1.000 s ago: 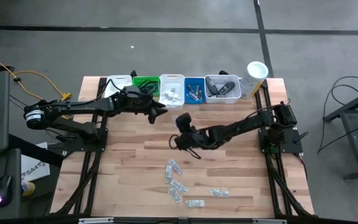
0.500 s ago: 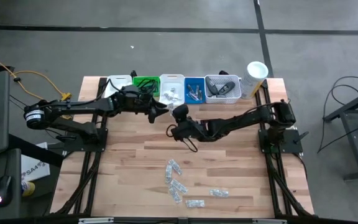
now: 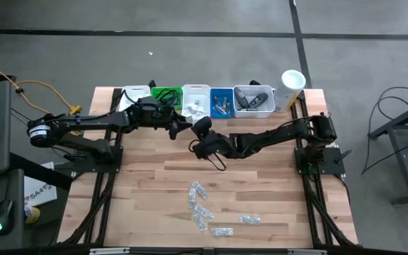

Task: Pick & Place Travel size toiletries
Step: Put the white bandage into the middle white bin

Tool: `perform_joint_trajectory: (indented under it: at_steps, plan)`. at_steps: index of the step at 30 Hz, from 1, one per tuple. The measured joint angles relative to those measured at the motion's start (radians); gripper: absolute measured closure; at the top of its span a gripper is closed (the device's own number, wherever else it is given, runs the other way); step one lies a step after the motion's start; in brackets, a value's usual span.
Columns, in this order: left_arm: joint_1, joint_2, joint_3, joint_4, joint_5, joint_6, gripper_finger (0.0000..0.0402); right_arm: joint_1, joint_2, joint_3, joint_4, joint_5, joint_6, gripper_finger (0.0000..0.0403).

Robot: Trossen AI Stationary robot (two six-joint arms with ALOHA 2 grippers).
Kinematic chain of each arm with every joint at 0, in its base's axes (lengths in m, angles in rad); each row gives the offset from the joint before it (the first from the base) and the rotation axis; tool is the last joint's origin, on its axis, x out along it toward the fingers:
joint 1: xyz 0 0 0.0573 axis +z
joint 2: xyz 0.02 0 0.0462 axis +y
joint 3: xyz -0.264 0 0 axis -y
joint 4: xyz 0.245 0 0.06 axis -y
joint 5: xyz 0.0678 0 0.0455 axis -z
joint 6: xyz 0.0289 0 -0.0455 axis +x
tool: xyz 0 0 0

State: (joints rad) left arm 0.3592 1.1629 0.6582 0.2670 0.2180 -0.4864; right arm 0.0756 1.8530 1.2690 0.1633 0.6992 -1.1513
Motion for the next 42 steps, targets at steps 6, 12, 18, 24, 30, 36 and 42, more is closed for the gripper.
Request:
perform_joint_trajectory:
  at_steps: [6,12,18,24,30,36,42]
  plan:
    - [0.0,0.0,0.0,-0.002,0.0,0.011,0.0322,0.0,0.0,0.0,-0.002,0.001,0.003,0.04]
    - [0.0,0.0,0.0,-0.007,0.0,0.048,0.0391,0.0,0.0,0.0,-0.002,0.002,0.003,0.04]
    - [0.0,0.0,0.0,-0.008,0.0,0.068,0.0398,0.009,0.0,0.0,-0.002,-0.037,0.003,0.0365]
    - [0.0,0.0,0.0,-0.011,-0.033,0.123,0.04,0.045,0.0,0.0,-0.002,0.032,0.163,0.0257]
    - [0.002,0.02,0.001,-0.027,-0.208,0.262,0.04,0.097,0.0,0.0,-0.032,0.313,0.311,0.0161]
    - [0.081,0.131,0.03,-0.027,-0.229,0.312,0.0401,0.128,-0.014,0.0,-0.124,0.44,0.454,0.0137]
    - [0.192,0.247,0.094,-0.028,-0.147,0.351,0.0401,0.127,-0.111,0.0,-0.355,0.32,0.783,0.0147]
